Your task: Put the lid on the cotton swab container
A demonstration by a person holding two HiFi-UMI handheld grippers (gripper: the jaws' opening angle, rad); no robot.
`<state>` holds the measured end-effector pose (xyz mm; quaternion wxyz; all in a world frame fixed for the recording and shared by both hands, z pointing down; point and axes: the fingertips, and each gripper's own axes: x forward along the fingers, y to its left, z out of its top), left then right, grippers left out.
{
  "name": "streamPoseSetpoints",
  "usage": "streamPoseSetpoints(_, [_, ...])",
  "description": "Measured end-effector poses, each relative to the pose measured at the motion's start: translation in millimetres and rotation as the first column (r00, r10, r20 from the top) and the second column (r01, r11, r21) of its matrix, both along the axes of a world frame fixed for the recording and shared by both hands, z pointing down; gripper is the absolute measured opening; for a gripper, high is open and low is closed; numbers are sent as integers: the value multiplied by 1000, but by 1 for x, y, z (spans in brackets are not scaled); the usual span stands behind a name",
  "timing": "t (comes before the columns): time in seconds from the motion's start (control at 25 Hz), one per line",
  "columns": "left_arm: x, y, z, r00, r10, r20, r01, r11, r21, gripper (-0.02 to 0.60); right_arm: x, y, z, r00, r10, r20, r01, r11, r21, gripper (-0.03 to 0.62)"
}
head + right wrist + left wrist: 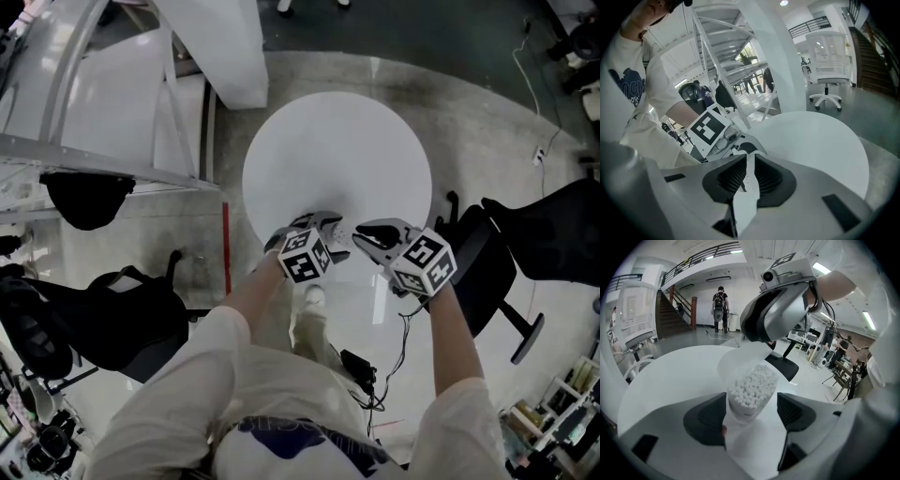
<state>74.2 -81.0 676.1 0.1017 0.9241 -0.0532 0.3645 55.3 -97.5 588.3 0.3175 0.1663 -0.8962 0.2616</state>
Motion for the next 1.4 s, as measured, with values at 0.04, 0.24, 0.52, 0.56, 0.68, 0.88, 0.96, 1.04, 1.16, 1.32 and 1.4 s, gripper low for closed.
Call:
streamPoseSetpoints(0.04, [0,0,0,1000,-1,-1,1,1000,1,336,-1,1,0,1000,-5,-3,5,1000,-2,63])
streamPoseSetpoints(0.24, [0,0,-1,1000,0,-3,0,1000,3,336,-3,6,4,1000,-25,-17,25,1000,-8,52])
streamPoseSetpoints(0.52, [0,1,-1,1000,-7,-7,7,1000,0,336,-5,12,9,996,-68,-56,68,998,-3,44])
streamPoseSetpoints(0.56, [0,1,-1,1000,-7,-7,7,1000,-1,336,-6,13,10,996,-73,-59,73,997,-2,44])
streamPoseSetpoints(0.68, [-1,1,-1,1000,-10,-7,10,1000,-1,336,-7,16,12,993,-89,-75,89,996,-1,44])
streamPoseSetpoints(0.88, [-1,1,-3,1000,-6,-6,6,1000,4,336,-8,19,18,985,-125,-119,129,991,20,43])
streamPoseSetpoints(0.96, [-1,1,-3,1000,-3,-6,3,1000,5,336,-10,22,21,980,-146,-136,151,988,23,41])
streamPoseSetpoints(1.04, [0,2,-3,1000,0,-7,0,1000,7,336,-11,25,24,975,-163,-152,167,986,20,37])
streamPoseSetpoints(1.16, [-1,2,-2,1000,3,-7,-3,1000,9,336,-11,27,29,967,-174,-184,180,983,16,25])
streamPoseSetpoints(1.32, [0,4,-2,1000,11,0,-11,1000,16,336,-9,29,32,959,-186,-212,195,981,21,17])
streamPoseSetpoints(1.4, [-1,5,-2,1000,14,1,-14,1000,15,336,-8,30,34,955,-195,-225,205,979,22,14])
